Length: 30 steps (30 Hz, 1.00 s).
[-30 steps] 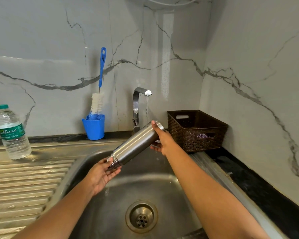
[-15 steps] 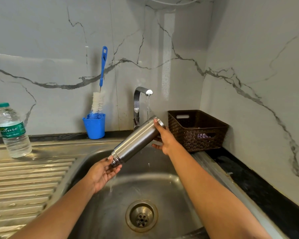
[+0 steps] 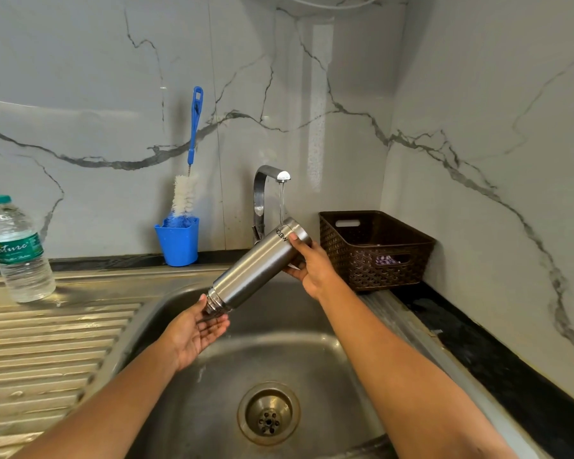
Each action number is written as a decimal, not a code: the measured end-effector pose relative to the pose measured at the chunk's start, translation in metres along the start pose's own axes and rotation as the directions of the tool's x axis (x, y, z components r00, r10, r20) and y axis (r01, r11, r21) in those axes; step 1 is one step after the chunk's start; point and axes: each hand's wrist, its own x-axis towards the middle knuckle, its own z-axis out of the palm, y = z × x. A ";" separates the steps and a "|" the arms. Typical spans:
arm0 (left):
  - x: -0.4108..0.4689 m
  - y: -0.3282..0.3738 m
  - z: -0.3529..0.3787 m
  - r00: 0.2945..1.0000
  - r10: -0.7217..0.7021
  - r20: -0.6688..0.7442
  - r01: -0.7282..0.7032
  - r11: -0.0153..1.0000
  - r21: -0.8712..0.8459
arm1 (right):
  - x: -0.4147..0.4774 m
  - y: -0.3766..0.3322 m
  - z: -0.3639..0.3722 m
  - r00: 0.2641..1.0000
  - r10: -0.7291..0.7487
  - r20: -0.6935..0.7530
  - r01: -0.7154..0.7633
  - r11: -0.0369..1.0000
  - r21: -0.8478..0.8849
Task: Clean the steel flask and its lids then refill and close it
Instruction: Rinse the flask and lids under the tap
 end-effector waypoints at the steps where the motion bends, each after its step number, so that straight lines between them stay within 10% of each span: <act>1: 0.000 0.001 0.000 1.000 0.015 -0.004 -0.015 1.000 0.000 | 0.000 -0.001 0.000 1.000 0.004 0.016 -0.004 1.000 0.003; 8: -0.001 0.001 -0.008 0.999 0.010 0.036 -0.007 0.996 -0.088 | -0.002 0.000 0.015 0.994 0.067 -0.084 -0.092 0.934 -0.346; 22: -0.001 0.008 -0.003 0.999 0.022 -0.036 -0.024 0.998 -0.061 | 0.001 0.001 0.002 0.997 -0.006 -0.077 0.003 0.999 -0.032; 30: 0.001 0.009 -0.006 0.997 0.074 0.008 -0.073 0.991 -0.111 | 0.002 0.001 0.006 0.988 0.093 -0.125 -0.119 0.968 -0.219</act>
